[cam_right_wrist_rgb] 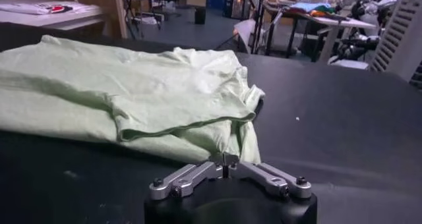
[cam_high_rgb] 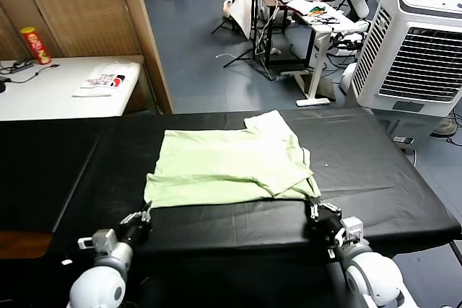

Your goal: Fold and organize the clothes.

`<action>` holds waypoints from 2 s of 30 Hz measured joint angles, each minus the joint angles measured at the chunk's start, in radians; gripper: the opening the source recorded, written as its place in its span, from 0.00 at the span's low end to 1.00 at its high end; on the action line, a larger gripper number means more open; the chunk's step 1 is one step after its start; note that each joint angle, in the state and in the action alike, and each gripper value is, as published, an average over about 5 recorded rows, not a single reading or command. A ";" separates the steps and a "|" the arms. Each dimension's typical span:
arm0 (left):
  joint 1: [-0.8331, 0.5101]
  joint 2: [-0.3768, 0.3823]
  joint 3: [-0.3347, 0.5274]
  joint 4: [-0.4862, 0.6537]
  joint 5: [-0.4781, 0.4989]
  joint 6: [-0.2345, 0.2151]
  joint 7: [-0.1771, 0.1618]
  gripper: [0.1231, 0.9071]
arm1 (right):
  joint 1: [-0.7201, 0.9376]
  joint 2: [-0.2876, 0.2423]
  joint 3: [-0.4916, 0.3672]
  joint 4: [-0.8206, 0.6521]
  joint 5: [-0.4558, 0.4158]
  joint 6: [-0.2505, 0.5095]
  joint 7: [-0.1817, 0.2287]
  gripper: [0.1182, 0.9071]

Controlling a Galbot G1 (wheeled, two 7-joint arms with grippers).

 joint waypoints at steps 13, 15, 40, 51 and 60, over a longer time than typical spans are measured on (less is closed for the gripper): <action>0.200 0.047 -0.046 -0.193 0.035 0.032 -0.020 0.00 | -0.164 -0.049 0.071 0.090 0.001 -0.021 -0.019 0.00; 0.231 0.047 -0.054 -0.209 0.038 0.032 -0.021 0.00 | -0.171 -0.053 0.074 0.095 0.000 -0.025 -0.030 0.03; 0.130 0.103 -0.098 -0.270 -0.081 0.115 -0.040 0.86 | 0.085 -0.098 0.093 0.091 0.133 -0.079 0.036 0.86; -0.364 0.205 0.078 0.105 -0.303 0.181 -0.067 0.86 | 0.649 -0.057 -0.175 -0.379 0.166 -0.077 0.047 0.86; -0.672 0.193 0.241 0.397 -0.341 0.206 -0.065 0.86 | 0.921 0.043 -0.345 -0.727 0.197 -0.115 0.033 0.86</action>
